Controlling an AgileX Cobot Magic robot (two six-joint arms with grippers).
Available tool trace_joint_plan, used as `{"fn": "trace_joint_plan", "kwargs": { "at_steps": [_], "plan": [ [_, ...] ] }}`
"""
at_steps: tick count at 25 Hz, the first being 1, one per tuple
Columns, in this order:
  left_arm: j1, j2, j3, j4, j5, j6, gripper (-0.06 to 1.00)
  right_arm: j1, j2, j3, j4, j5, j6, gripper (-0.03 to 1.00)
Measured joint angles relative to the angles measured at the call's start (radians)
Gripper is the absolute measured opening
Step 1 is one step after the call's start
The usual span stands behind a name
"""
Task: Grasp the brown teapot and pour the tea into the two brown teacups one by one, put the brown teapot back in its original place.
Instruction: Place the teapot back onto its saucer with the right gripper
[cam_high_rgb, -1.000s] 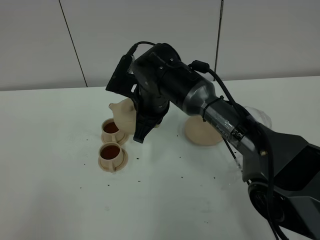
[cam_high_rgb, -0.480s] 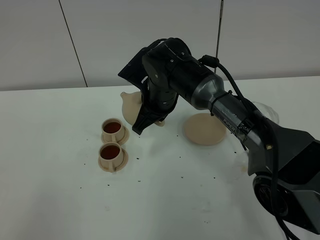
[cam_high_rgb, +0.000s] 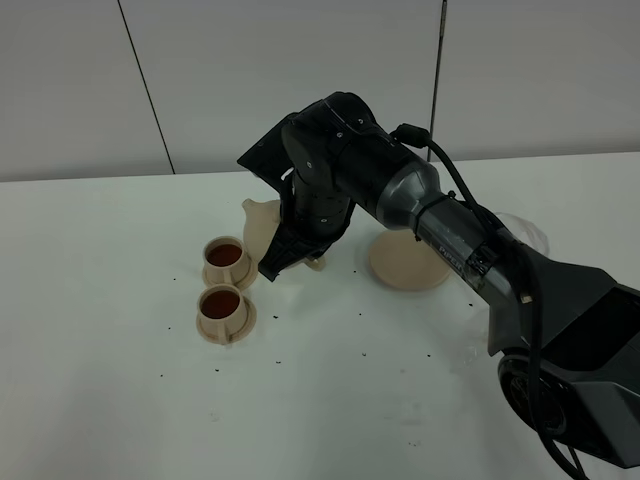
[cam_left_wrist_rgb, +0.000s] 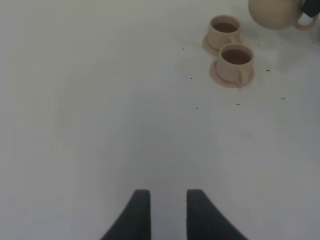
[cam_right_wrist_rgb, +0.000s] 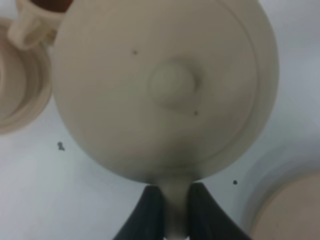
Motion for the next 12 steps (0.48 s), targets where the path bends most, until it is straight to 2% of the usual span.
{"fn": "trace_joint_plan", "kwargs": {
  "at_steps": [12],
  "plan": [
    [0.000,0.000,0.000,0.000,0.000,0.000,0.25,0.000,0.000,0.000,-0.001,0.000,-0.006,0.10]
  ]
}}
